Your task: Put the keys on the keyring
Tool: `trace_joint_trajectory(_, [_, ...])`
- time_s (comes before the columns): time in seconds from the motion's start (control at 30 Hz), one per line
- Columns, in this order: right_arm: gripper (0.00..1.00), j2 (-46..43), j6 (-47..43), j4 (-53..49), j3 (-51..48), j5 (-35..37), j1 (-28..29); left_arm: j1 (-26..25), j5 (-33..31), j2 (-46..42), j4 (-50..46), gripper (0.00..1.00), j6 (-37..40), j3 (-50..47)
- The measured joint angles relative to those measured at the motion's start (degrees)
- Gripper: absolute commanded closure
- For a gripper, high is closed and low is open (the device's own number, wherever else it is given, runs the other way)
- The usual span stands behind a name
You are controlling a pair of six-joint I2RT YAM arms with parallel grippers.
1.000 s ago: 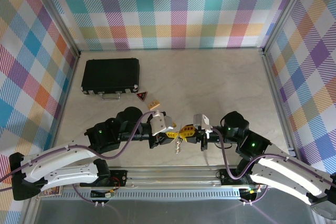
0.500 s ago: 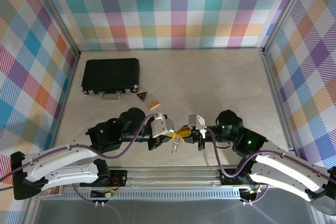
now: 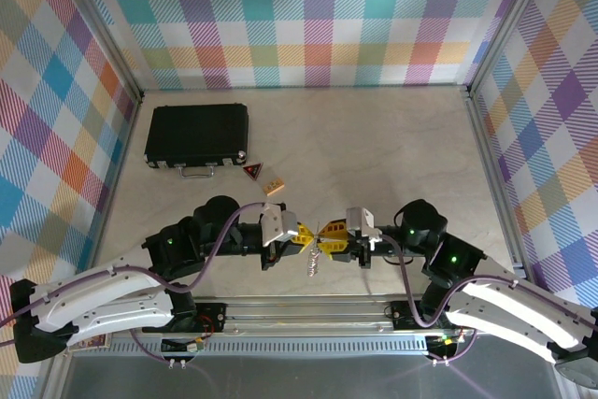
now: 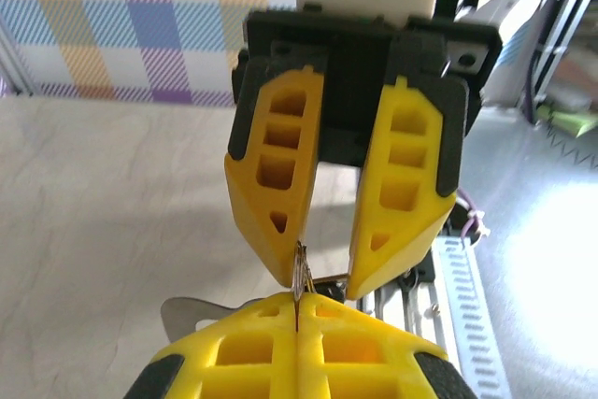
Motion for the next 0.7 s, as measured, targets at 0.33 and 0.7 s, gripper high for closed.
trace_joint_trajectory(0.33, [0.86, -0.09, 1.09, 1.53, -0.83, -0.61, 0.15, 0.0, 2.49, -0.11, 10.12, 1.0, -3.87, -5.29])
trace_joint_trajectory(0.7, [1.0, -0.85, 1.4, 2.21, -1.03, 0.9, 0.15, 0.0, 2.95, -0.79, 14.43, 1.0, -5.55, -7.37])
